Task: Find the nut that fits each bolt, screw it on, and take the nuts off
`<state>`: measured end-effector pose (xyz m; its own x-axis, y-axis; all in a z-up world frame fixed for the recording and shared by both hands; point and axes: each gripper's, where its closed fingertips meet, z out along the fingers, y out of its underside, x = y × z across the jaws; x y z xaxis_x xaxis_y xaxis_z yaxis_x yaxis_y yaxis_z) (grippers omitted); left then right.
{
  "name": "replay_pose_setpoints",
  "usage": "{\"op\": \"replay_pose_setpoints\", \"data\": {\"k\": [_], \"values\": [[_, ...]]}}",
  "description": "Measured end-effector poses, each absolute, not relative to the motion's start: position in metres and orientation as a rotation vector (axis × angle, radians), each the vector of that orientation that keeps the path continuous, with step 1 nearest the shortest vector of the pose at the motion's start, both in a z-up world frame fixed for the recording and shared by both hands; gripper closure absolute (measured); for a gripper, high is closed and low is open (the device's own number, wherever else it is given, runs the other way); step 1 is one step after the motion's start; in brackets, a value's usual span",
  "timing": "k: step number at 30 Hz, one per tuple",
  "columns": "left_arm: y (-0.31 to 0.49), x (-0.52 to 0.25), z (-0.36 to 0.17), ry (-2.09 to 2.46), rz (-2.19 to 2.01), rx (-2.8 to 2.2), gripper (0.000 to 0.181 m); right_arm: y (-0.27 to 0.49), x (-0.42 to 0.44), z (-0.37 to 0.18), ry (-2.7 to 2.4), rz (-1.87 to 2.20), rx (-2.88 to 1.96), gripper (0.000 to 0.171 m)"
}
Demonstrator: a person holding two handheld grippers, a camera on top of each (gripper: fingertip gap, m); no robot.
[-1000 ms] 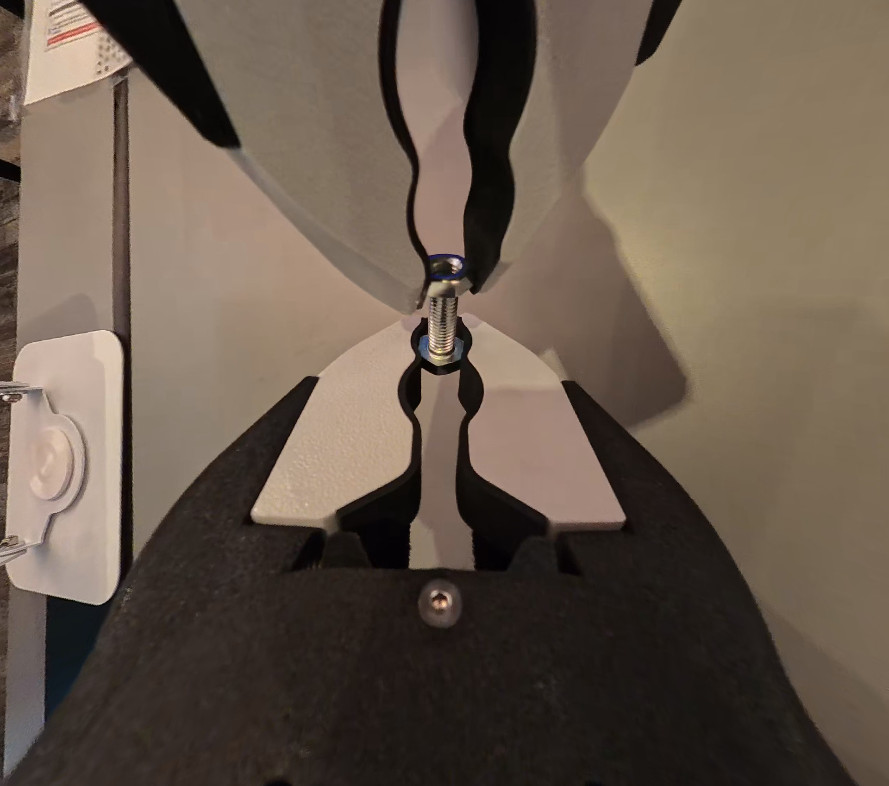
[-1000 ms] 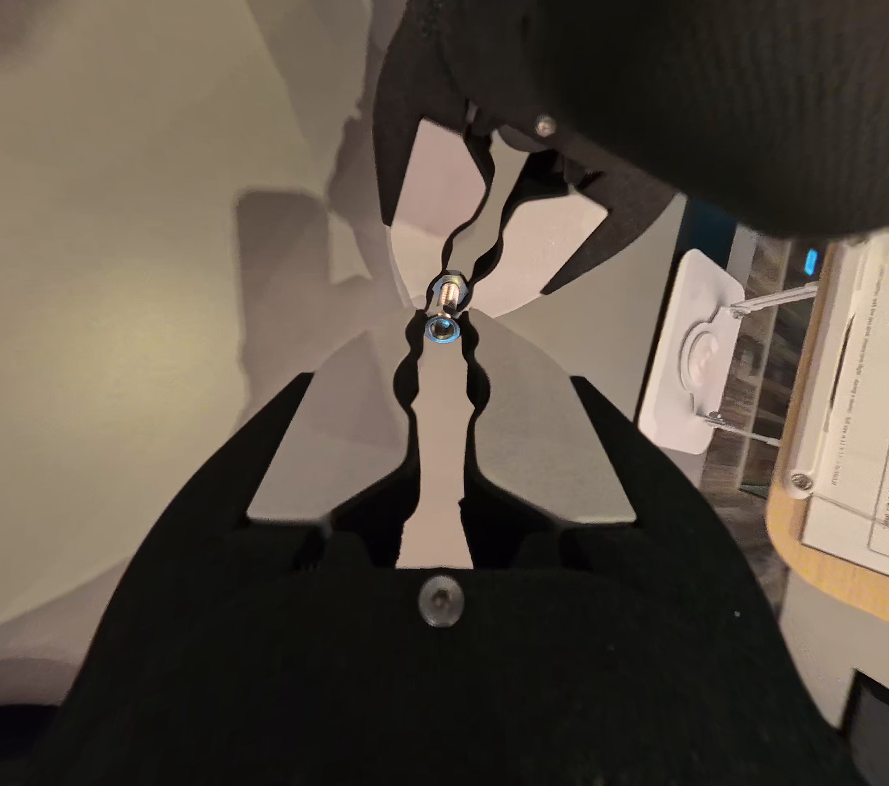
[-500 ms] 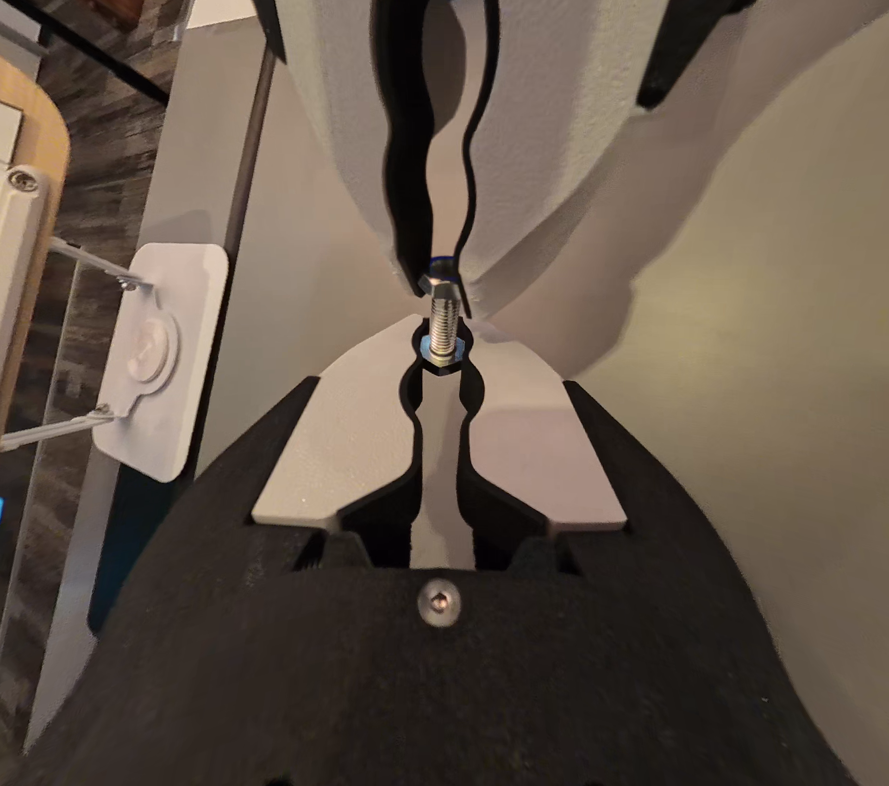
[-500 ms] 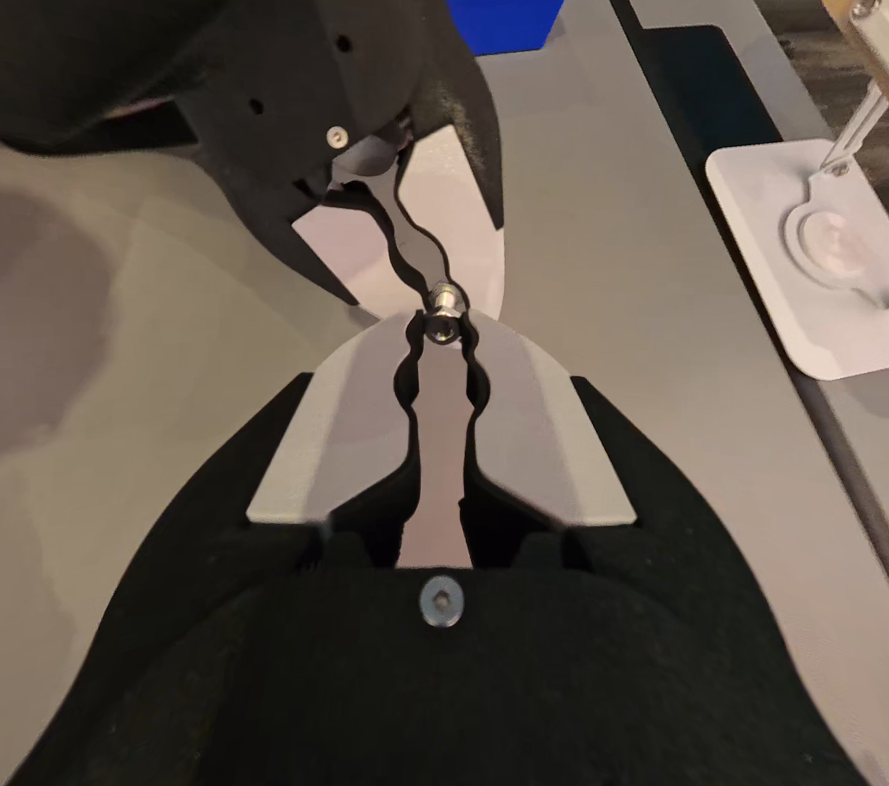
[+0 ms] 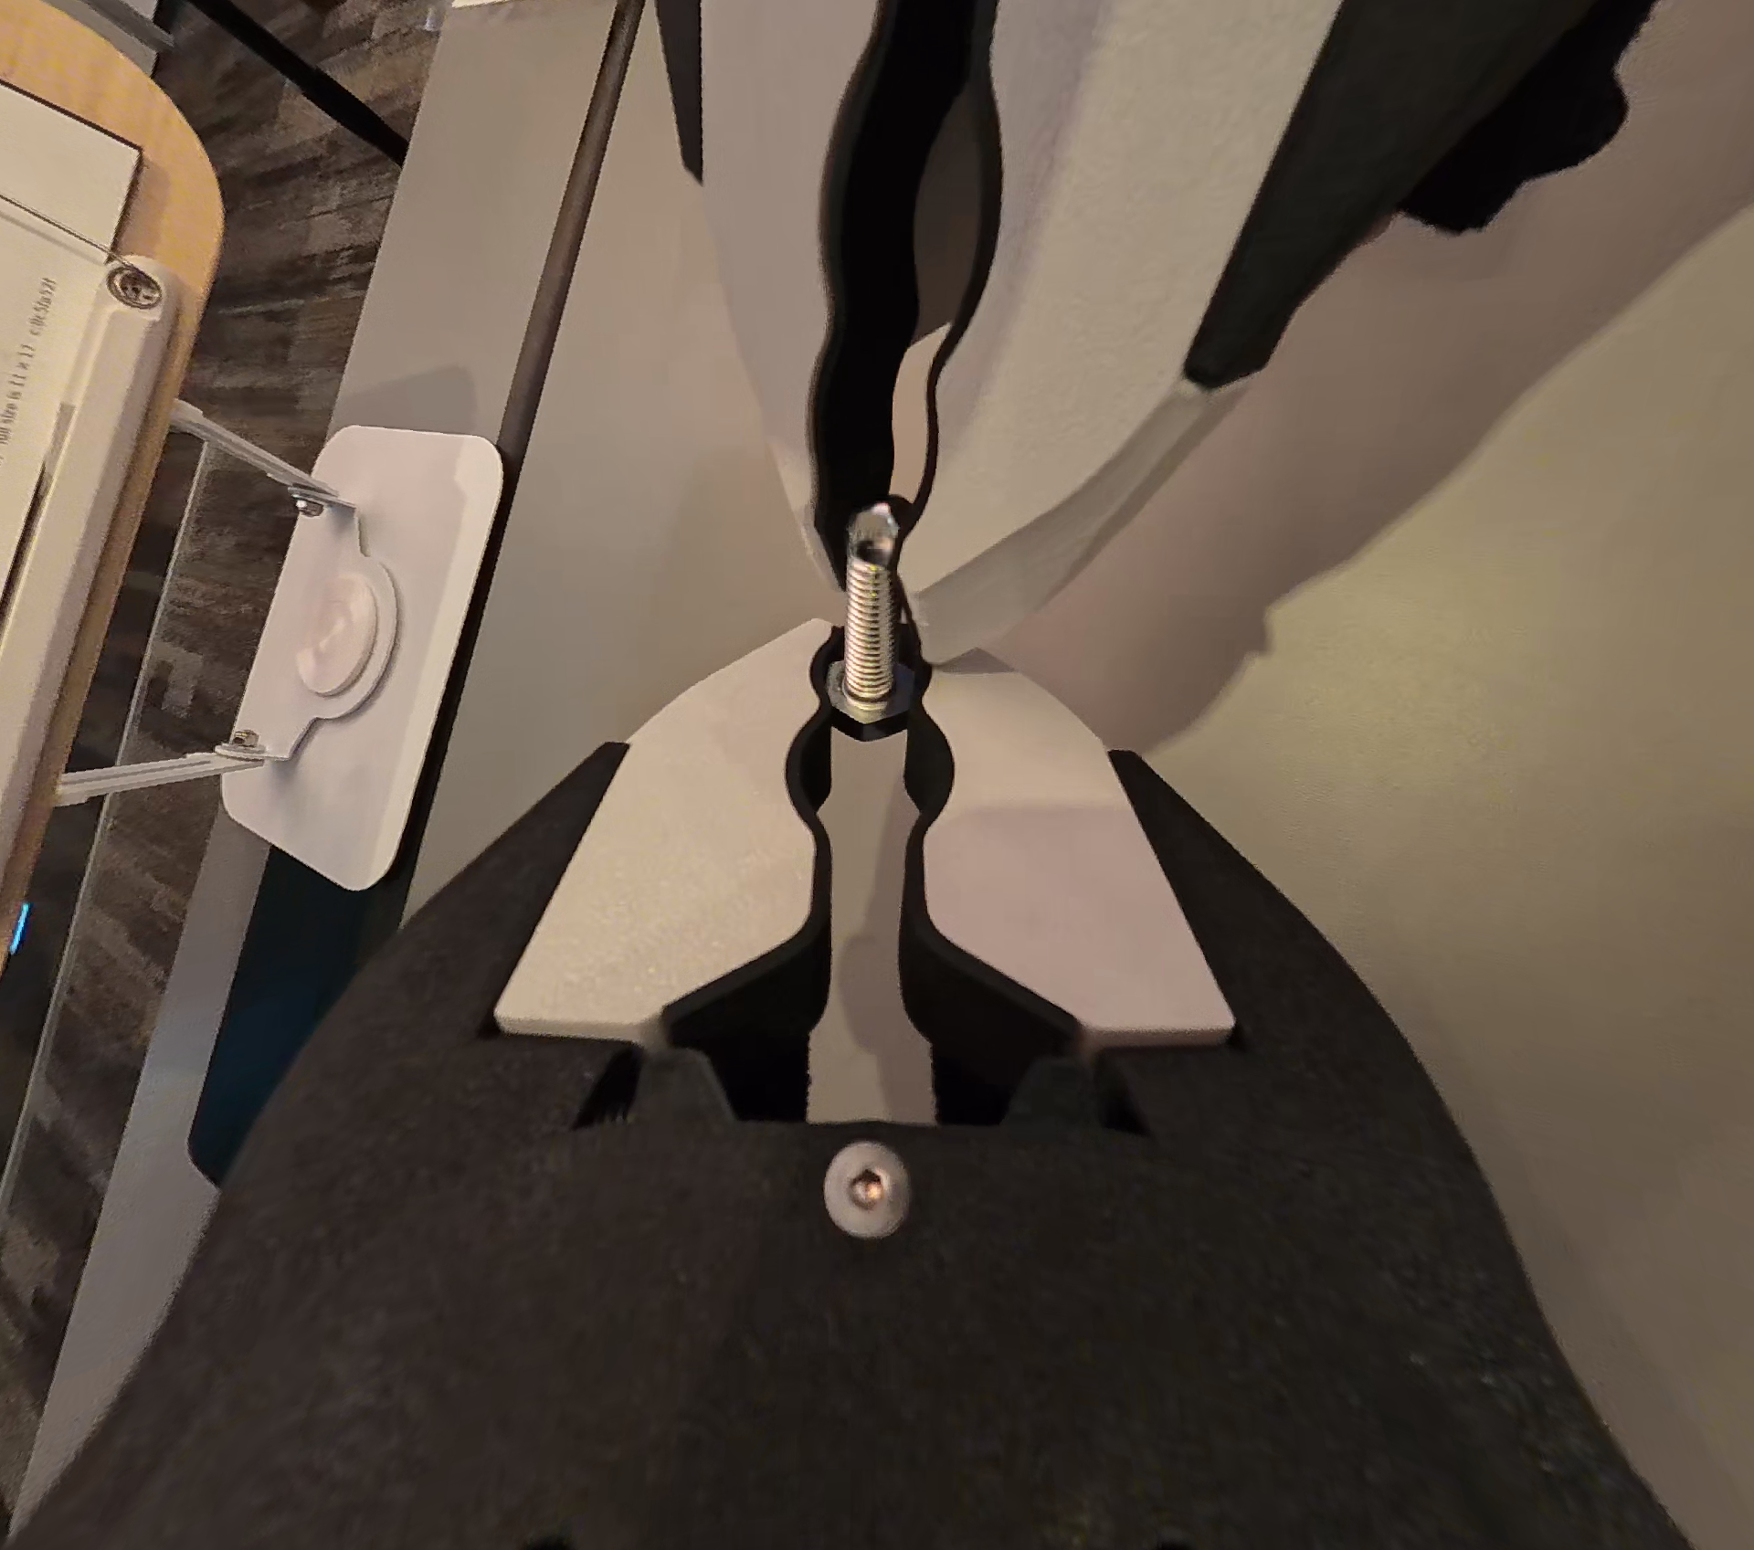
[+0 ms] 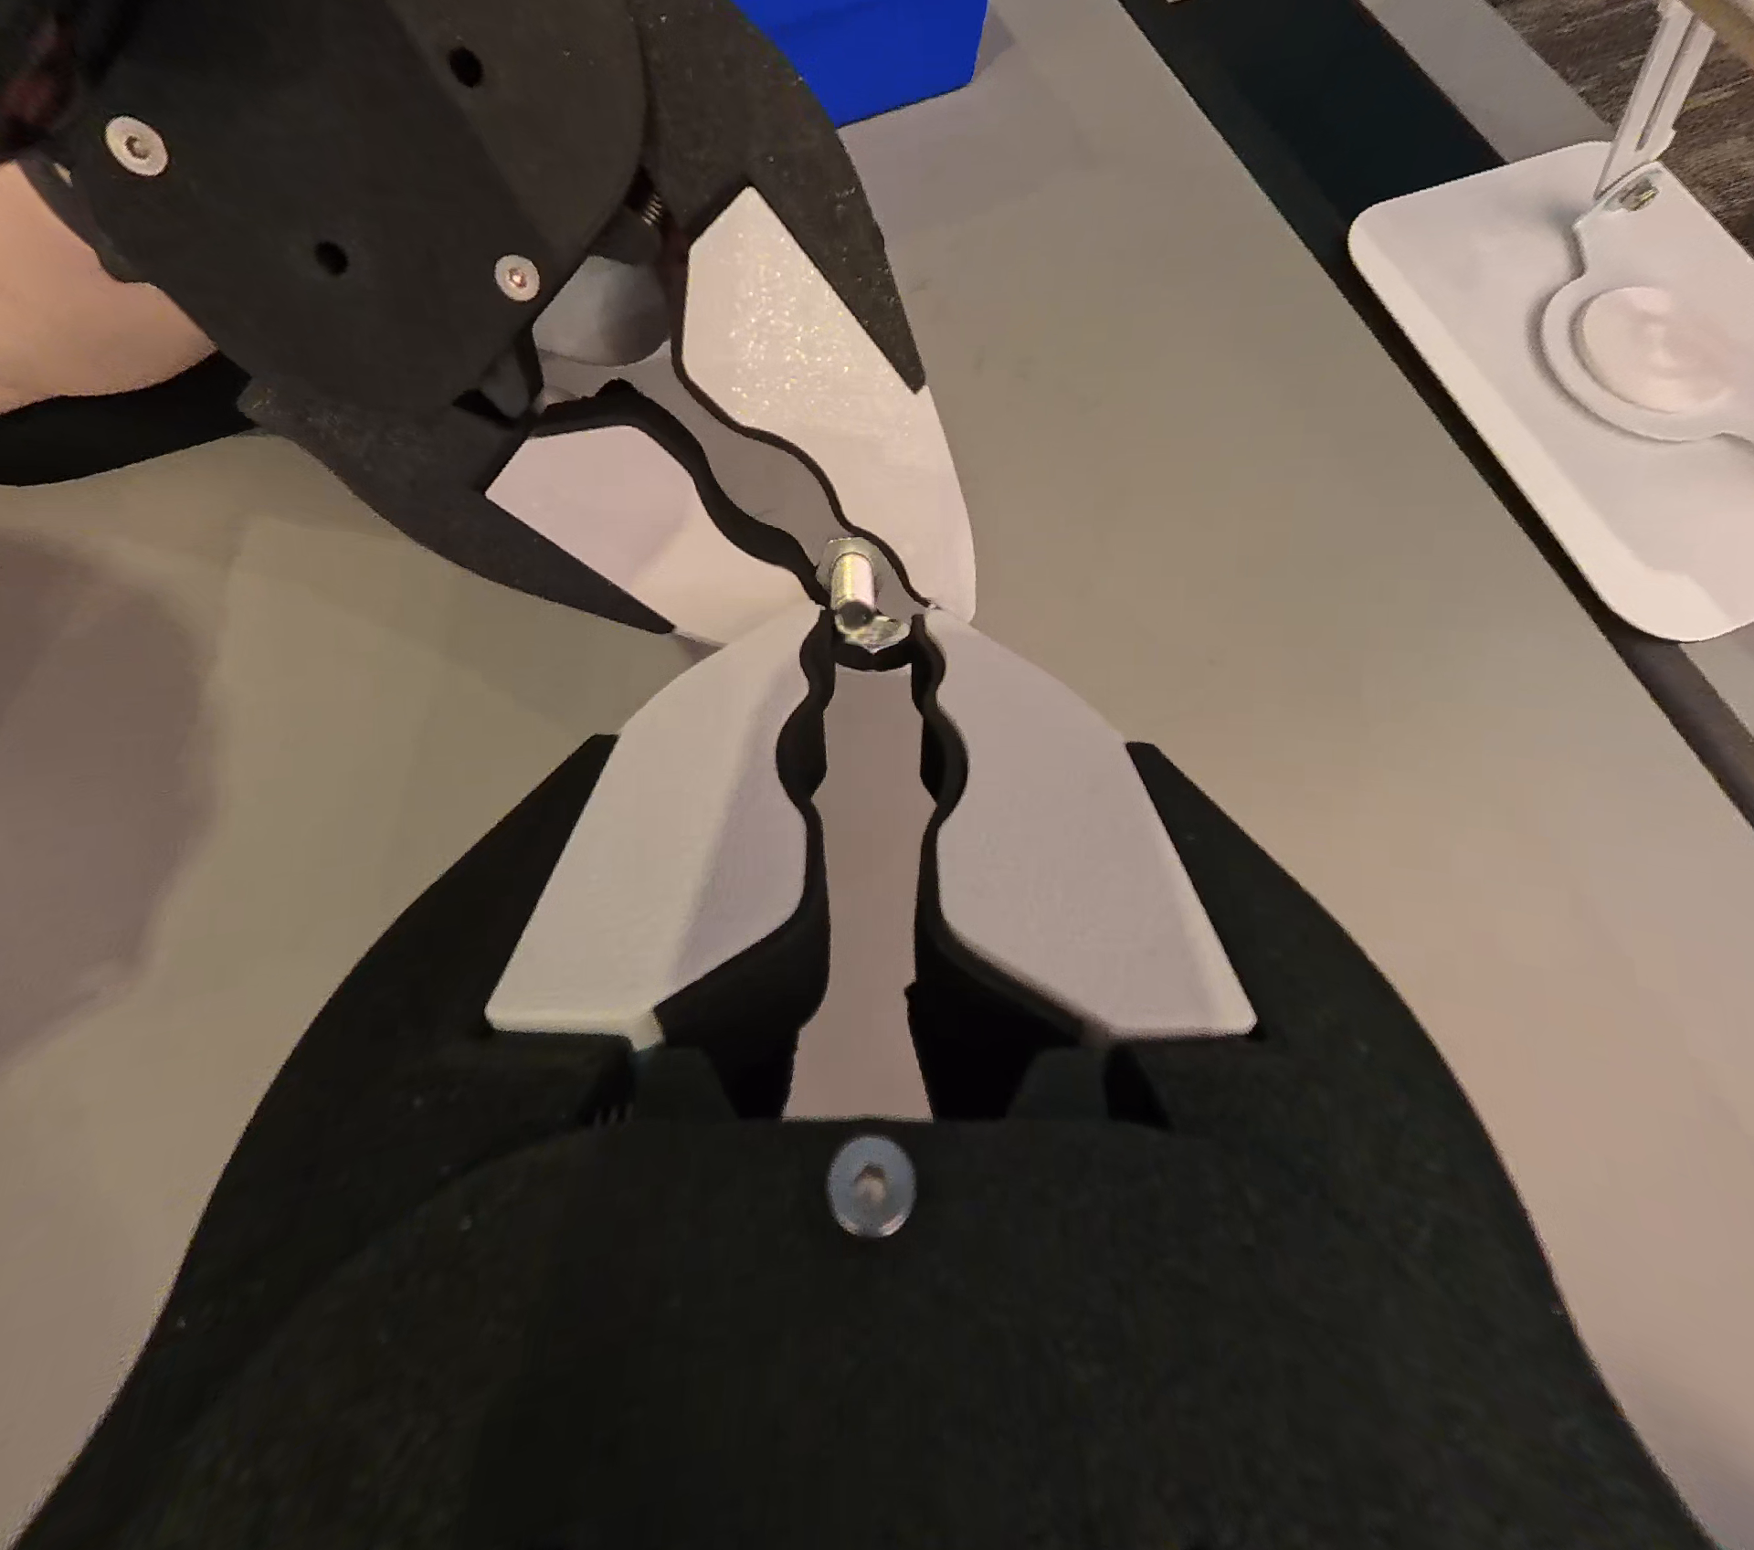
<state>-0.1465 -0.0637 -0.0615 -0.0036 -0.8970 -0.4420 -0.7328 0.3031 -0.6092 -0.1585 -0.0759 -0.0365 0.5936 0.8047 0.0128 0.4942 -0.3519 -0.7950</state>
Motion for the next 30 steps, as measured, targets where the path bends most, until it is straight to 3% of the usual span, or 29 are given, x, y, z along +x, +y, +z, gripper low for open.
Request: {"op": "replay_pose_setpoints", "data": {"k": [6,11,15,21,30], "values": [[-0.045,-0.159,-0.063,1.771,-0.119,-1.475,0.172,-0.075,-0.148,-0.035,-1.128,0.472,-1.974,0.157],[-0.044,-0.162,-0.047,1.688,-0.317,-1.533,0.172,-0.081,-0.121,-0.109,-1.310,0.461,-2.270,0.157],[-0.053,-0.160,-0.026,1.633,-0.493,-1.503,0.172,-0.087,-0.120,-0.137,-1.382,0.529,-2.349,0.157],[-0.070,-0.159,0.024,1.460,-0.946,-1.404,0.172,-0.097,-0.145,-0.146,-1.574,0.723,-2.050,0.157],[-0.071,-0.167,0.035,1.465,-0.953,-1.385,0.172,-0.098,-0.137,-0.156,-1.648,0.712,-1.964,0.156]]}}
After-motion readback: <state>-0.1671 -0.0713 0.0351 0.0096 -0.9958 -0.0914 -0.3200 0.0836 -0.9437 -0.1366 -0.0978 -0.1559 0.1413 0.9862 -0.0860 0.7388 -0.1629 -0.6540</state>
